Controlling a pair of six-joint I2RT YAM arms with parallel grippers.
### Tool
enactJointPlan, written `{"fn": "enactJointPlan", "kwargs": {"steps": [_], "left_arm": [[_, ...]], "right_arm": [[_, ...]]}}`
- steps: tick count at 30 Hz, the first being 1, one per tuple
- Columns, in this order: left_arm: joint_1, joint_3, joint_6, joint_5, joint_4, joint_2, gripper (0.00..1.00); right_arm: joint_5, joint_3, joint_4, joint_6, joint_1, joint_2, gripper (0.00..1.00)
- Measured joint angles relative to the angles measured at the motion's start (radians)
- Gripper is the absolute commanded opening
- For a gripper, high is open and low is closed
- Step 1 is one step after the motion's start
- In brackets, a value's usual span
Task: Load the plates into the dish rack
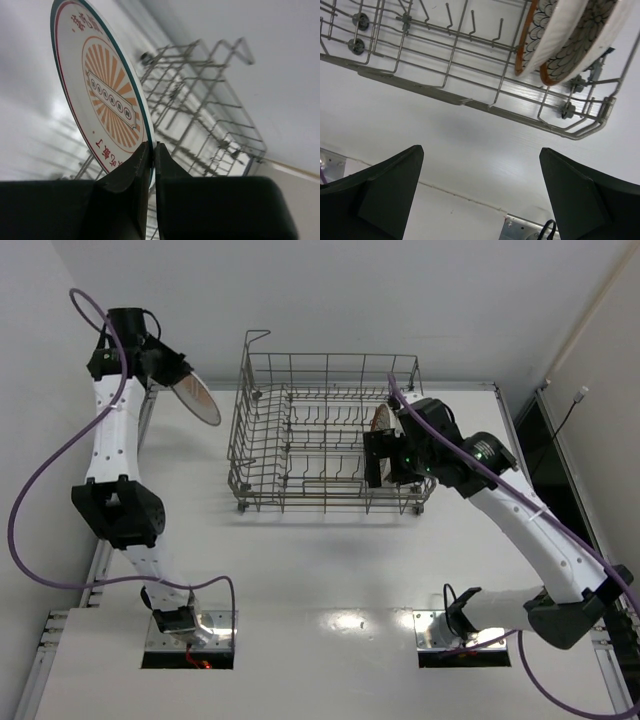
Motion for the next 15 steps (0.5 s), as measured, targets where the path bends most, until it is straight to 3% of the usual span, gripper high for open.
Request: {"fn": "enactJointPlan", "kwargs": {"steps": [8, 15], "left_arm": [[0.027, 0.033, -0.015, 0.079, 0.266, -0.138, 0.0], [0.003, 0.015, -0.124, 0.339, 0.652, -0.196, 0.0]], "right_arm": [[0.131, 0.0, -0.031, 0.035, 0.0, -0.122, 1.0], [0.216, 0.0, -0.056, 0.07, 0.0, -0.172, 1.0]]}}
